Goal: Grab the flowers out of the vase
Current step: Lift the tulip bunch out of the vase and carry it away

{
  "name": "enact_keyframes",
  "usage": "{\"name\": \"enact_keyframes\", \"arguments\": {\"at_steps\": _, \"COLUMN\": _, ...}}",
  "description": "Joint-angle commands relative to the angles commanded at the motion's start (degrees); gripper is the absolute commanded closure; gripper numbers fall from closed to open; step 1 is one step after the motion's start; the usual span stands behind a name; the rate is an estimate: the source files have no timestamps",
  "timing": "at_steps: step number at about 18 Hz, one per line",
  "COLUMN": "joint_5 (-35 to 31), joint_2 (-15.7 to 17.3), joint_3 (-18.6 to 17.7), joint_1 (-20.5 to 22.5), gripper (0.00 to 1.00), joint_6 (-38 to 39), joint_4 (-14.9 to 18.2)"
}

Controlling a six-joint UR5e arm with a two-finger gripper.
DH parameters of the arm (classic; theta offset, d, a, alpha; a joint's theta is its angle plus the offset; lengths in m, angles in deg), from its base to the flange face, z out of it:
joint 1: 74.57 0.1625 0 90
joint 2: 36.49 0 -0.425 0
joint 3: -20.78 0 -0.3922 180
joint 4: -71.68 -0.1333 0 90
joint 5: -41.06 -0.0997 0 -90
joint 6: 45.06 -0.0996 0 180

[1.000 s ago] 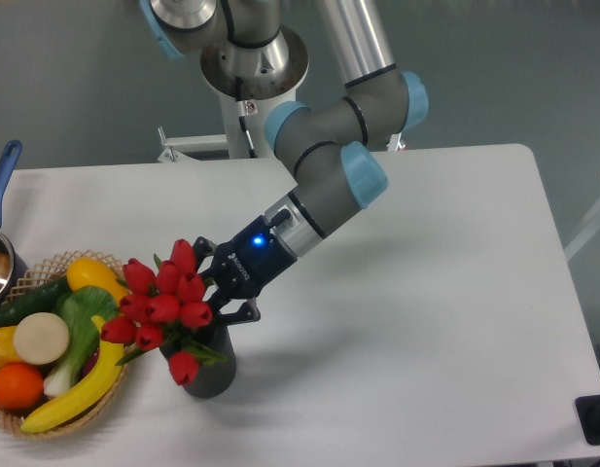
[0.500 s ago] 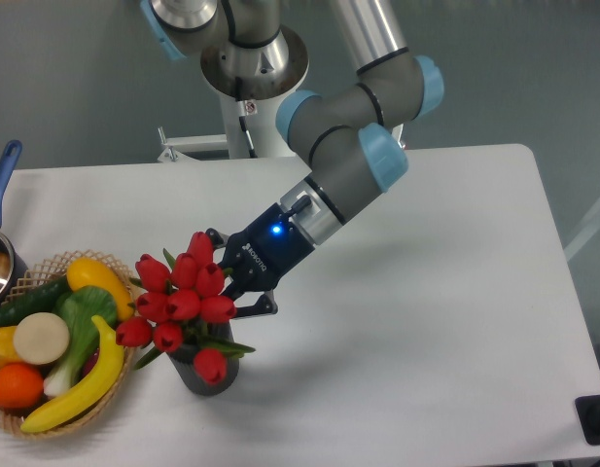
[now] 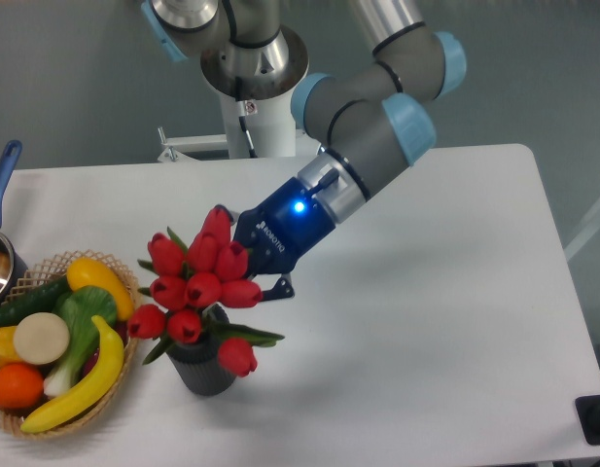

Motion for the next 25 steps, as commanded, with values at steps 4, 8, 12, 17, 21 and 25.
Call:
{"name": "enact_keyframes", "arguments": {"at_steps": 4, "joint_5": 0.45, "joint_2": 0.26, "joint_3": 2.46, "joint_1": 0.44, "gripper": 1.00, "joint_6": 3.35, "joint_4": 0.00}}
{"name": "enact_keyframes", "arguments": {"at_steps": 8, "joint_5": 0.45, "joint_2": 0.35, "joint_3": 3.52, "joint_1": 2.37, "gripper": 1.00, "joint_6": 3.88, "joint_4": 0.00}}
{"name": "enact_keyframes", "arguments": {"at_steps": 12, "joint_5": 1.15, "joint_2": 0.35, "joint_3": 4.31, "joint_1": 5.62, "gripper": 1.00, "joint_6": 4.94, "joint_4": 0.00}}
{"name": "enact_keyframes", "arguments": {"at_steps": 17, "joint_5": -2.70, "joint_2": 1.23, "joint_3": 3.79, "joint_1": 10.80, "gripper": 1.00, "joint_6": 3.18, "joint_4": 0.00}}
{"name": "enact_keyframes", "arguments": {"at_steps": 21, "joint_5": -17.02, "joint_2": 1.23, "joint_3": 1.86, "joint_1": 15.03, "gripper": 1.00, "joint_6": -2.18, "joint_4": 0.18}}
{"name": "enact_keyframes", "arguments": {"at_steps": 25, "joint_5": -24.14, "joint_2": 0.70, "joint_3": -3.32, "joint_1": 18.89, "gripper": 1.00, "joint_6": -12.87, "joint_4": 0.26}}
